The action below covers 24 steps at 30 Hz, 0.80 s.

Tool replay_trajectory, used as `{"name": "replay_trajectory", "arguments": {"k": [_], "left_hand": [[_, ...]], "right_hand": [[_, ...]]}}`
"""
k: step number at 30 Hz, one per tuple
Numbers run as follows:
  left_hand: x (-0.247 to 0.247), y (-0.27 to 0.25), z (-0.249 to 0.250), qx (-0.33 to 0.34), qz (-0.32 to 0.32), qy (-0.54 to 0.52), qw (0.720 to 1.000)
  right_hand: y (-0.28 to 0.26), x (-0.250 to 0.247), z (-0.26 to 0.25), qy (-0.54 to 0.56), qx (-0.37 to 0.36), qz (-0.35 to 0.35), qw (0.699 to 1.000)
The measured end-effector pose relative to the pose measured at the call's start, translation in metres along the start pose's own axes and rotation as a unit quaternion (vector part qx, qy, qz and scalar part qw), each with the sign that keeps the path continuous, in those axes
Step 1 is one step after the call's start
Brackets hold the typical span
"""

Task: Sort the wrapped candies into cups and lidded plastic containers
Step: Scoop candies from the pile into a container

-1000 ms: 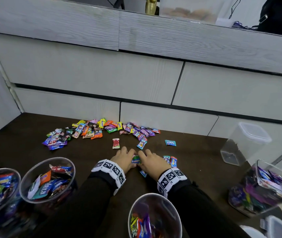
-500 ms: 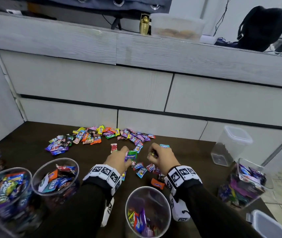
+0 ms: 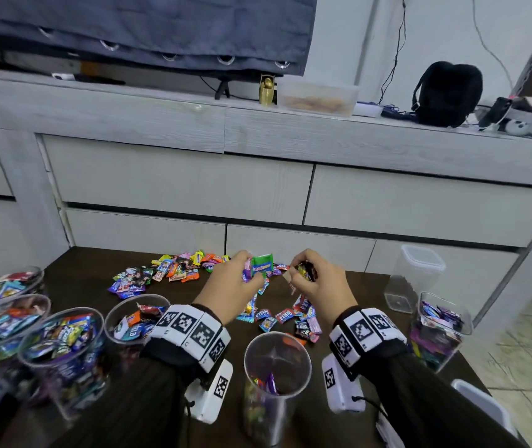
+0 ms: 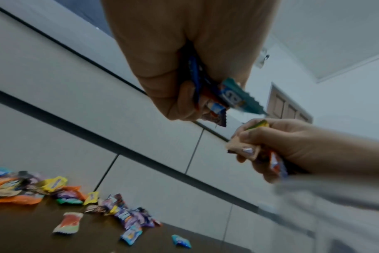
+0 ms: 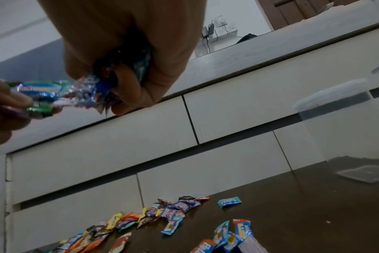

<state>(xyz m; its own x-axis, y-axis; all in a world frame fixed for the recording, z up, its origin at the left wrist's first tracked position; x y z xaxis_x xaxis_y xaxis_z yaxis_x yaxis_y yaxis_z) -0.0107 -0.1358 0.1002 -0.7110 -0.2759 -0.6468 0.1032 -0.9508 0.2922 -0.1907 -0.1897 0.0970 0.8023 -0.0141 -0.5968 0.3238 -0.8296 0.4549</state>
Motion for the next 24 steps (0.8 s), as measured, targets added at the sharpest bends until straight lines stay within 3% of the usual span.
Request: {"name": "replay_trajectory", "arguments": {"k": [7, 12, 17, 24], "left_hand": [[0.01, -0.05, 0.03, 0.063, 0.017, -0.106, 0.992], [0.033, -0.069, 0.027, 0.084, 0.01, -0.114, 0.99], [0.039, -0.075, 0.024, 0.109, -0.008, -0.082, 0.991], [0.036, -0.078, 0.031, 0.182, -0.052, 0.041, 0.981]], "right_hand": [[-0.019, -0.007, -0.016, -0.007, -0.012, 0.033, 0.999], [-0.024, -0.015, -0.015, -0.016, 0.001, 0.044, 0.999], [-0.03, -0.018, -0.015, -0.011, -0.007, 0.044, 0.999], [-0.03, -0.019, -0.019, -0.001, -0.019, 0.036, 0.999]]}}
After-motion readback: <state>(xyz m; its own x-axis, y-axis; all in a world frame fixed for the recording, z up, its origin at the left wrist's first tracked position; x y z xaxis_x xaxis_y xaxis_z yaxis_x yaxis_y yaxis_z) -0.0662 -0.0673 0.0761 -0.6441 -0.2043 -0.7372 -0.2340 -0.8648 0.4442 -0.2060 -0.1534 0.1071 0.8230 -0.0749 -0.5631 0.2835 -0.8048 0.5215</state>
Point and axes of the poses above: each hand's wrist, its own y-axis towards the middle knuckle, its own x-axis out of the palm, z = x × y, the point moved 2 cm from there along y, towards the middle knuckle, and after that the axes turned 1 degree about -y, right-handed, at the moved point
